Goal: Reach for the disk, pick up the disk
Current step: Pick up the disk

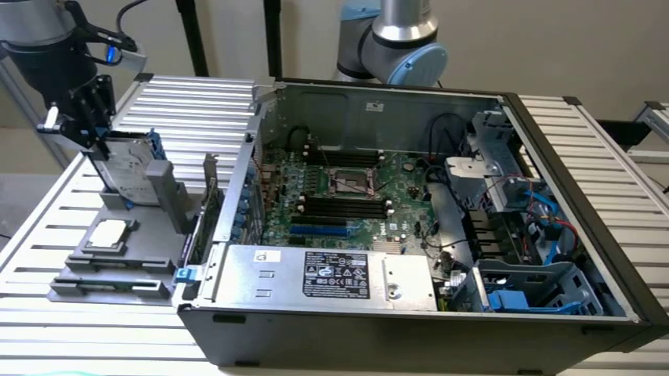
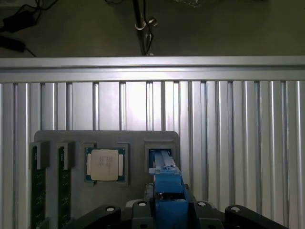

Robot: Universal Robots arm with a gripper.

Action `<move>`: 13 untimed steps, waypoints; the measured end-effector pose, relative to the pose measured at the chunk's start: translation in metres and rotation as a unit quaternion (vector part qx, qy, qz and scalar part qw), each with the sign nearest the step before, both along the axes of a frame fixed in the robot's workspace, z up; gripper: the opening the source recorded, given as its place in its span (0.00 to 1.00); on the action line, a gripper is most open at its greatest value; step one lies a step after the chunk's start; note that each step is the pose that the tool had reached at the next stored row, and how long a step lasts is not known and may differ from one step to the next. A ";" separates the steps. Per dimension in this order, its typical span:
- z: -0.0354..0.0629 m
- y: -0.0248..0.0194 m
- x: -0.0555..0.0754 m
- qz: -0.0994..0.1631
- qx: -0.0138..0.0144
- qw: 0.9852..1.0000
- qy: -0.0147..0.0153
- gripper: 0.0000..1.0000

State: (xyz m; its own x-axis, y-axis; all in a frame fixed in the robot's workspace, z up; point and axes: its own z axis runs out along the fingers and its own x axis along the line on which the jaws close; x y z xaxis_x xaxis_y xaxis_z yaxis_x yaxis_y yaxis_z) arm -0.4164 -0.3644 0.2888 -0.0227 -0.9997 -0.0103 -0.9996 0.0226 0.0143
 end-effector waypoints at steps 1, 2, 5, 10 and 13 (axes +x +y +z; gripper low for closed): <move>0.0000 0.0000 0.000 0.000 0.000 1.000 0.000 0.33; 0.0000 0.0000 0.000 0.000 0.000 1.000 0.000 0.33; 0.0030 0.0000 0.000 0.000 0.000 1.000 0.000 0.33; 0.0201 0.0001 0.000 0.000 0.000 1.000 0.000 0.33; 0.0336 0.0000 0.001 0.000 0.000 1.000 0.000 0.33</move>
State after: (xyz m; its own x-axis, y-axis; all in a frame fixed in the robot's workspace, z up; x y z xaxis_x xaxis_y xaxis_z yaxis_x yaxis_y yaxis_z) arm -0.4159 -0.3644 0.3224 -0.0227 -0.9997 -0.0102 -0.9996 0.0226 0.0144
